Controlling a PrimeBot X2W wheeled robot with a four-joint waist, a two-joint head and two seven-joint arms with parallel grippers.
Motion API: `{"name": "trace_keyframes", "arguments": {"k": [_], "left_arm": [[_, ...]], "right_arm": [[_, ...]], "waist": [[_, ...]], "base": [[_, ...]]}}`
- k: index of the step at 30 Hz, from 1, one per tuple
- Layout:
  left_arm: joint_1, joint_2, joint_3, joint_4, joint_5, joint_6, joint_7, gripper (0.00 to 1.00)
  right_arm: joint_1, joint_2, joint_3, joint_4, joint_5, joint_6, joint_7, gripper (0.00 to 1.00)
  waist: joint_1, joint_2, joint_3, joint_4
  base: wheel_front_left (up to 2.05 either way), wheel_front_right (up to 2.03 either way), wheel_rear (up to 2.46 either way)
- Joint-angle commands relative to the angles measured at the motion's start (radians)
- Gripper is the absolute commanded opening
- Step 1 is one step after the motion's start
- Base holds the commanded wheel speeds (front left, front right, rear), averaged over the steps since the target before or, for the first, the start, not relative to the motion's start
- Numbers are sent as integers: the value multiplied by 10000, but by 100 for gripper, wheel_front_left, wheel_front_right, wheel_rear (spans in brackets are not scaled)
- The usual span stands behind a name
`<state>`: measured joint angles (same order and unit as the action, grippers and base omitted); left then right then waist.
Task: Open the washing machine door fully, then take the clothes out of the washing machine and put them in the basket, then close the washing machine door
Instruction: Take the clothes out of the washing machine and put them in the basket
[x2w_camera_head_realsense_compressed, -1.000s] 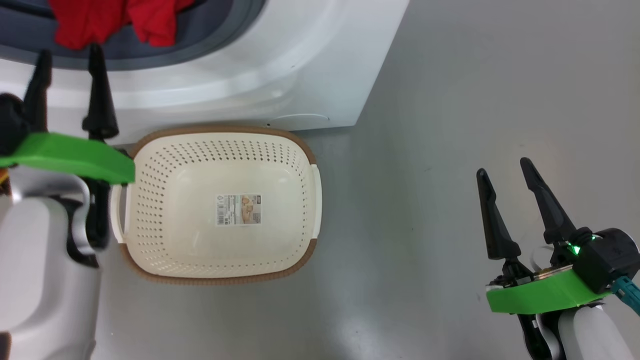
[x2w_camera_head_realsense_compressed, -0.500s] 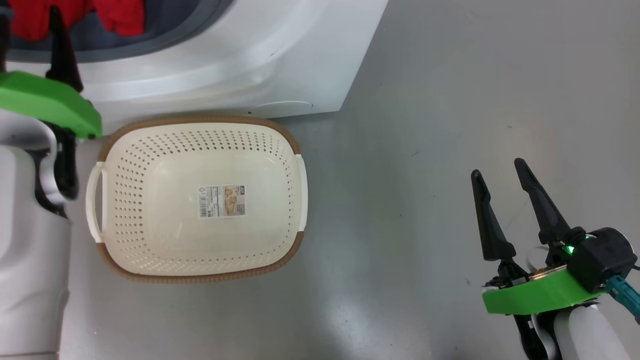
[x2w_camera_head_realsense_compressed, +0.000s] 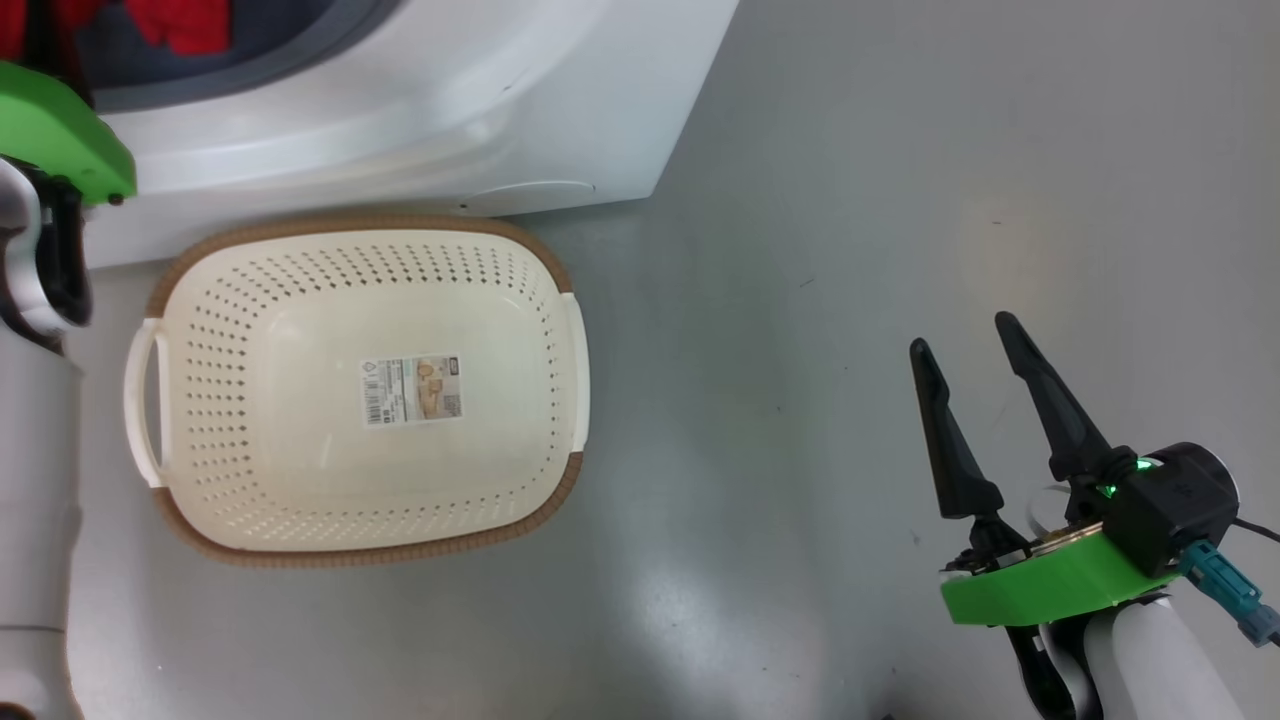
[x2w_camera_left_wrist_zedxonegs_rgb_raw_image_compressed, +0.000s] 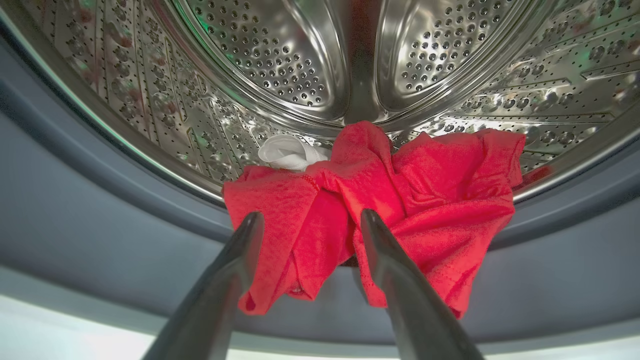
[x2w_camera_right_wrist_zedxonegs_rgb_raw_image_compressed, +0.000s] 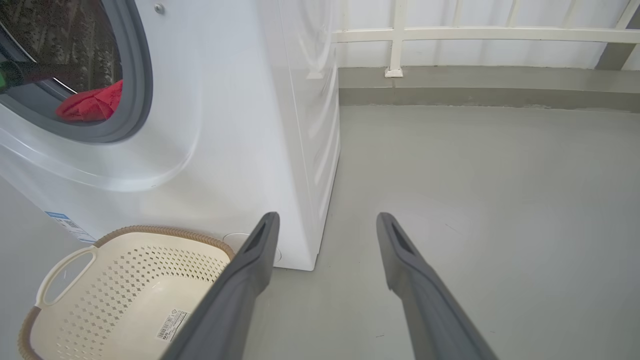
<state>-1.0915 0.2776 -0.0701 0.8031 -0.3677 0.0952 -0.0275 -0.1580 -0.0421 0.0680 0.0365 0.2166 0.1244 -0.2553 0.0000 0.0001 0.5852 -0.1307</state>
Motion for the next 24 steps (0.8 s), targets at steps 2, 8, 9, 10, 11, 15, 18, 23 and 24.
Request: {"name": "trace_keyframes", "arguments": {"k": [2,8,9,10,11,15,18,23,24], "left_arm": [[-291,643,134,9,79,-77,81,100],[-901,846,-46,768,165,-101,494,100],[-997,877,-58,890,160,-103,570,100],[-1087,919,-91,1013,183,-92,652,100],[-1177,966,-119,1134,201,-89,720,100],[-1457,1144,-213,1612,274,-21,942,100],[-1588,1251,-281,1930,322,56,1096,100],[-1723,1421,-373,2408,400,265,1291,100],[-1744,1469,-397,2505,428,321,1329,100]], "right_arm": [[-4,-81,249,-162,-144,63,-65,100],[-52,-81,379,-65,-178,63,-65,100],[-58,-81,412,-53,-182,63,-65,100],[-60,-81,439,-35,-176,63,-65,100],[-66,-81,461,-22,-171,63,-65,100],[-127,-81,544,31,-137,63,-65,100],[-156,-81,597,58,-109,63,-65,100],[-223,-81,707,115,-35,63,-65,100],[-234,-81,731,120,-17,63,-65,100]], "waist": [[0,-1,86,-88],[0,-1,238,-229],[0,-1,257,-260],[0,-1,276,-290],[0,-1,300,-321],[0,-1,384,-467],[0,-1,444,-570],[0,-1,560,-729],[0,-1,575,-759]], "base": [[0,0,0],[0,0,0],[0,0,0],[0,0,0],[0,0,0],[0,0,0],[0,0,0],[0,0,0],[0,0,0]]}}
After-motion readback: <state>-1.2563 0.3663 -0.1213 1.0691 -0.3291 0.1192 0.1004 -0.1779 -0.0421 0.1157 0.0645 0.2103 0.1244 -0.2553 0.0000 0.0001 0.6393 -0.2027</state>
